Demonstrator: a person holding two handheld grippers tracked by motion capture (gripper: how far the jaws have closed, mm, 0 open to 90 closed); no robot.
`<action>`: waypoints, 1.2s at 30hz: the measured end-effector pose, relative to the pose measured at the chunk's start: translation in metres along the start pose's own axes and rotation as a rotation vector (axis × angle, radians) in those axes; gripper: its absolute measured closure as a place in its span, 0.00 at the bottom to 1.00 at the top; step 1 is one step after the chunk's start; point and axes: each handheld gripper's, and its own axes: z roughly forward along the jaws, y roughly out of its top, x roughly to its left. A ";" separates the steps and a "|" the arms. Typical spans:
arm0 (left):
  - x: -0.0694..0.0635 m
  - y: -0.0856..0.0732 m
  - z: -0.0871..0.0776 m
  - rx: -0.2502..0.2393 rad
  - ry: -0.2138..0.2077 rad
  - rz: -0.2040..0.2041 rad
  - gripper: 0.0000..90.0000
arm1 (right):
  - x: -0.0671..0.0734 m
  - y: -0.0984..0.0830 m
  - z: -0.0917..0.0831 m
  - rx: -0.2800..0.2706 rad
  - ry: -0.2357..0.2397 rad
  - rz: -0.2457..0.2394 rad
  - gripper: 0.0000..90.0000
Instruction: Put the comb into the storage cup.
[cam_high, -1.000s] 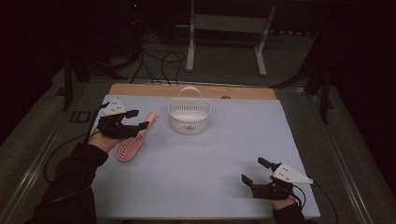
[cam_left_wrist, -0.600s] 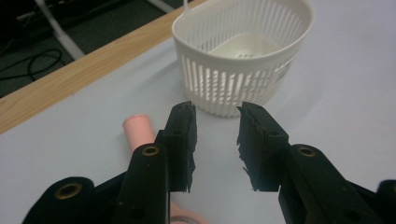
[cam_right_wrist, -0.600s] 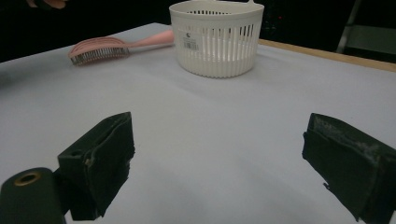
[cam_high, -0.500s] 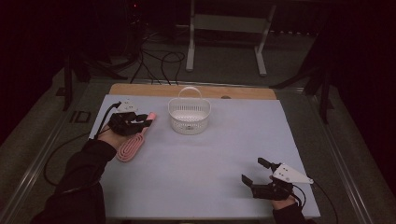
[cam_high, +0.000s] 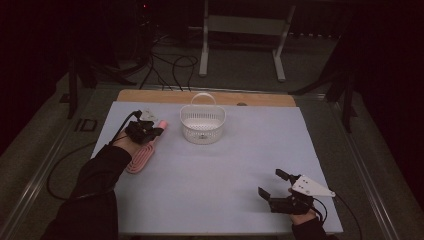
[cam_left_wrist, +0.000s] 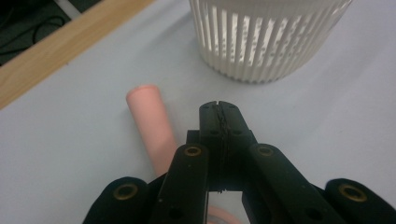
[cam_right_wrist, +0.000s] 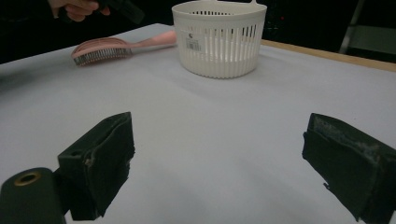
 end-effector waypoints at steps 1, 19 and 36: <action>0.001 0.000 0.006 0.019 0.001 0.009 1.00 | 0.000 0.000 0.000 -0.001 0.000 -0.006 0.10; 0.012 -0.004 0.045 0.186 0.027 0.021 1.00 | -0.001 0.000 -0.001 -0.005 0.008 -0.003 0.10; 0.038 -0.024 0.036 0.222 0.092 -0.047 1.00 | 0.000 0.000 -0.001 -0.005 0.014 0.003 0.10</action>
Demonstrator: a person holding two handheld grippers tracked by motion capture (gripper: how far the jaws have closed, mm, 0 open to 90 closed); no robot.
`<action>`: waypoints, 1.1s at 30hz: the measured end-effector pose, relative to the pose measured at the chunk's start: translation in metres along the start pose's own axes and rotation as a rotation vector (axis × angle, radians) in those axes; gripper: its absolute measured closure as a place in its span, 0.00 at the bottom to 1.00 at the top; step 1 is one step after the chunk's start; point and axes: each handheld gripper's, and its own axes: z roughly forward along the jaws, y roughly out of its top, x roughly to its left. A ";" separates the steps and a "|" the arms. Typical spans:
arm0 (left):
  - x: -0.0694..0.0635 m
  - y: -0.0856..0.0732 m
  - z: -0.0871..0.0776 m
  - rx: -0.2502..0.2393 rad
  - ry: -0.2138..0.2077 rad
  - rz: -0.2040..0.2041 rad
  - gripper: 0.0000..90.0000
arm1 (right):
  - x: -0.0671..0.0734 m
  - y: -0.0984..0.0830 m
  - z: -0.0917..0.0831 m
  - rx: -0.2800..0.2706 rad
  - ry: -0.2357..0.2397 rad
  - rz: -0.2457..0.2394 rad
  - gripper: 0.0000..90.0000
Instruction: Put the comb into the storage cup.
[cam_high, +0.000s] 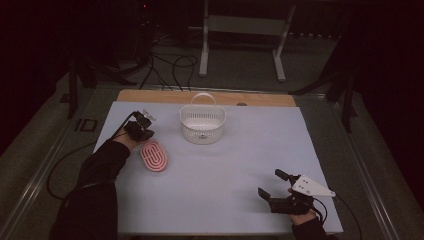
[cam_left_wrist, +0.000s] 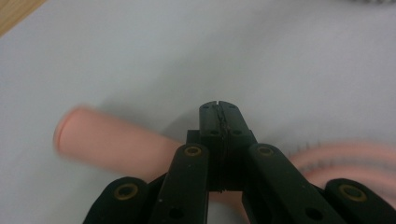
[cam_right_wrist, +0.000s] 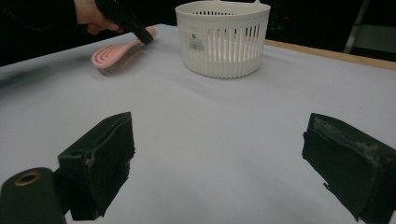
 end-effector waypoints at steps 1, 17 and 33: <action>0.001 -0.002 -0.001 0.002 0.003 -0.004 1.00 | 0.000 0.000 0.000 0.000 0.000 0.001 0.10; 0.015 -0.029 -0.015 0.036 0.024 -0.028 1.00 | 0.000 0.000 0.000 0.002 -0.004 0.003 0.10; 0.006 -0.049 -0.035 0.044 0.011 -0.035 1.00 | 0.000 0.001 -0.001 -0.002 -0.013 0.004 0.10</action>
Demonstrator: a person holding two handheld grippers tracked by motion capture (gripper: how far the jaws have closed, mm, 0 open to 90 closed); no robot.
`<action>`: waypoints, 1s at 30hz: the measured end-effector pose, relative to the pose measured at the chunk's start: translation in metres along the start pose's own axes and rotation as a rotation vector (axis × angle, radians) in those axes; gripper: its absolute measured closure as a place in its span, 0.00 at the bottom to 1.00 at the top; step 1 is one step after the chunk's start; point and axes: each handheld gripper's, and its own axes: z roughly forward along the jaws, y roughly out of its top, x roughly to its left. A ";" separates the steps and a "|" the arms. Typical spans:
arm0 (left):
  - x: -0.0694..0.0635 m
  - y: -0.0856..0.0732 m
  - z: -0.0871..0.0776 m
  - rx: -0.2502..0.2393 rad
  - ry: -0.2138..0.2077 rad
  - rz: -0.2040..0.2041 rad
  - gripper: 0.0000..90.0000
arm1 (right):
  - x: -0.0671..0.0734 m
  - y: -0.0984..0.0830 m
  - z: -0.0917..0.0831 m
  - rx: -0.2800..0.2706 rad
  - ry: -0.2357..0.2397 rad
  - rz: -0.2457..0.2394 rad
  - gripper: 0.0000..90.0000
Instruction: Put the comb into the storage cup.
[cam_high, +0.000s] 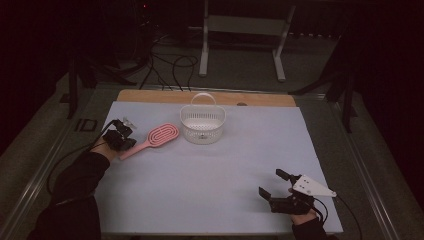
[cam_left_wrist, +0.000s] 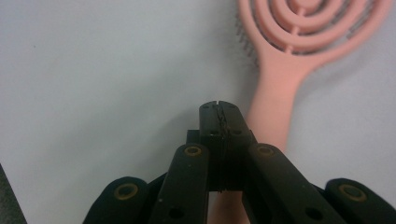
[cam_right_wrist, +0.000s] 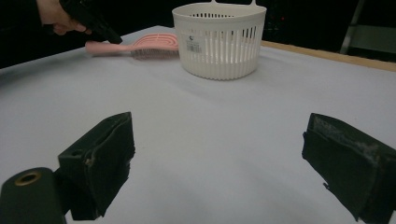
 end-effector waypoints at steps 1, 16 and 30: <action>-0.001 -0.001 -0.001 -0.002 -0.004 0.002 1.00 | 0.000 0.000 0.000 0.000 -0.001 -0.001 0.10; -0.013 -0.005 -0.008 0.026 -0.052 -0.008 1.00 | 0.000 0.000 0.000 0.002 -0.002 0.009 0.10; -0.009 -0.003 -0.020 0.045 -0.063 -0.067 1.00 | 0.000 0.000 0.000 0.001 -0.005 0.007 0.10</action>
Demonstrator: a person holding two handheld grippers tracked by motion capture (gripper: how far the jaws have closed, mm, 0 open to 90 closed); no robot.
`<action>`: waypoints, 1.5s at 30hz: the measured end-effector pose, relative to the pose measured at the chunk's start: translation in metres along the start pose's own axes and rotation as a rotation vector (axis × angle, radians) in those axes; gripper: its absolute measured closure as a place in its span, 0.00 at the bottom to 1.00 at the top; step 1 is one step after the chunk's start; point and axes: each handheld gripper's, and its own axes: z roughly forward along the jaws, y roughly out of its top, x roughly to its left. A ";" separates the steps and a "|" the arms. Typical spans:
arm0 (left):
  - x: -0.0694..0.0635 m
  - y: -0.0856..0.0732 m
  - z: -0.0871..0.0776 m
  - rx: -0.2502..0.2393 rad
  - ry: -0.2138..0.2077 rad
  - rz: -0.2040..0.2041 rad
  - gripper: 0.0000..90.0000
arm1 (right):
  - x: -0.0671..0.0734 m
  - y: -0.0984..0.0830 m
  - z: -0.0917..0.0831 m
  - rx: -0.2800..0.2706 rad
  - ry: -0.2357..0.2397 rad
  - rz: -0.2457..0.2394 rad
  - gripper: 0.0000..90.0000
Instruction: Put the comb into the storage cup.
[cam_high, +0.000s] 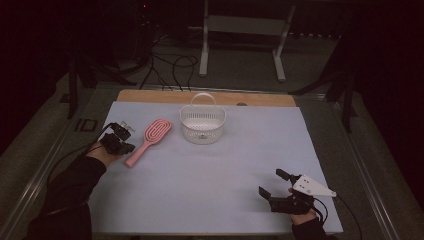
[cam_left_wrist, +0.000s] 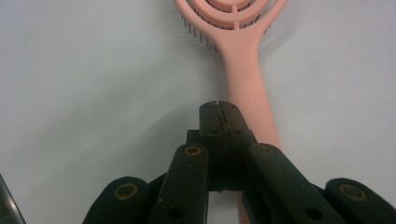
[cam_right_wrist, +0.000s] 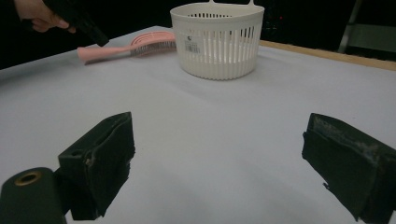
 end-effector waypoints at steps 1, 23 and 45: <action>0.001 0.000 -0.002 0.007 -0.004 -0.003 1.00 | 0.000 0.000 0.000 0.000 0.000 0.000 0.10; -0.015 0.022 -0.023 0.043 -0.105 -0.054 0.84 | 0.000 0.000 0.000 -0.004 -0.002 0.009 0.10; -0.021 0.044 -0.014 0.088 -0.120 -0.106 0.00 | -0.001 0.000 0.000 -0.003 -0.002 0.009 0.10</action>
